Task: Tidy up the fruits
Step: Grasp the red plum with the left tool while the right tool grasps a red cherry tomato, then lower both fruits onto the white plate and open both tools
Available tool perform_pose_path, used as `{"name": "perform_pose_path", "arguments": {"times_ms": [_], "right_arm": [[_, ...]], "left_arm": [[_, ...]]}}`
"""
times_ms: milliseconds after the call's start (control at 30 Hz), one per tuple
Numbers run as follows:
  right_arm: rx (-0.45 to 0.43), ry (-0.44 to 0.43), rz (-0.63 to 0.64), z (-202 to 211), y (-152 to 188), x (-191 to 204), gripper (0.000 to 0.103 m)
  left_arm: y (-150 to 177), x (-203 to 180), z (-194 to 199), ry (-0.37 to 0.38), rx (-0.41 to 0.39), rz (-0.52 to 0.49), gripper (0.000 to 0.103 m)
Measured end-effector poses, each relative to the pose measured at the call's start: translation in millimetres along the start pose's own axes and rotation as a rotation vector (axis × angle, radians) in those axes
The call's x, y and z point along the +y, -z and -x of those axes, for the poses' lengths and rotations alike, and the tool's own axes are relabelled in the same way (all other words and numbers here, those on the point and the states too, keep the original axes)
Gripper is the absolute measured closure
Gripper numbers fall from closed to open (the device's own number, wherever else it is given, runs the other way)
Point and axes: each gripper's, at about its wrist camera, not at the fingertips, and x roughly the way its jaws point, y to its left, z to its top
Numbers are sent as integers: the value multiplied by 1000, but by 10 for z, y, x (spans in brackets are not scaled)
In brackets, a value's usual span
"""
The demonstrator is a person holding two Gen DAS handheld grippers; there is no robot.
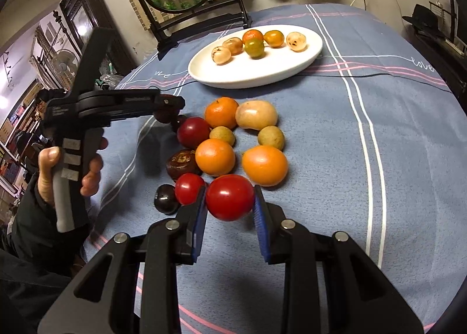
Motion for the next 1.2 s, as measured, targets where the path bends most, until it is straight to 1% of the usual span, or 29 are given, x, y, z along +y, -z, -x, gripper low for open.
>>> {"name": "perform_pose_path", "arguments": {"times_ms": [200,333,567,667,733,833,967,1067,1100,1133,1200], "right_arm": [[-9,6,21,11,-48,112,72],[-15,10,32,17,-82,168,72],[-29,24,53,45,-182,213,72],[-47,37,67,78,-304,194,72],[-62,42,81,107,-415,174,72],[-83,59,118,130,-643,152,72],[-91,85,159,18,-1084,54,72],[-72,84,157,-205,-1391,-77,72],[-61,91,155,-353,-1549,-144,72],[-56,96,155,-434,-1630,-186,72],[-33,119,150,-708,-1838,-307,72]], "left_arm": [[50,-51,329,51,-44,-16,62],[76,-91,464,77,-61,-33,62],[28,-106,574,98,-85,-41,62],[-38,-109,569,94,-86,-45,62],[-116,-124,573,92,-87,-54,62],[-326,-179,587,89,-103,-80,62],[-692,-271,491,73,-117,-103,62],[-1039,-313,240,113,-91,-87,62],[-1120,-329,135,115,-78,-83,62],[-1192,-342,29,112,-65,-82,61],[-1345,-362,-253,88,-38,-74,61]]}}
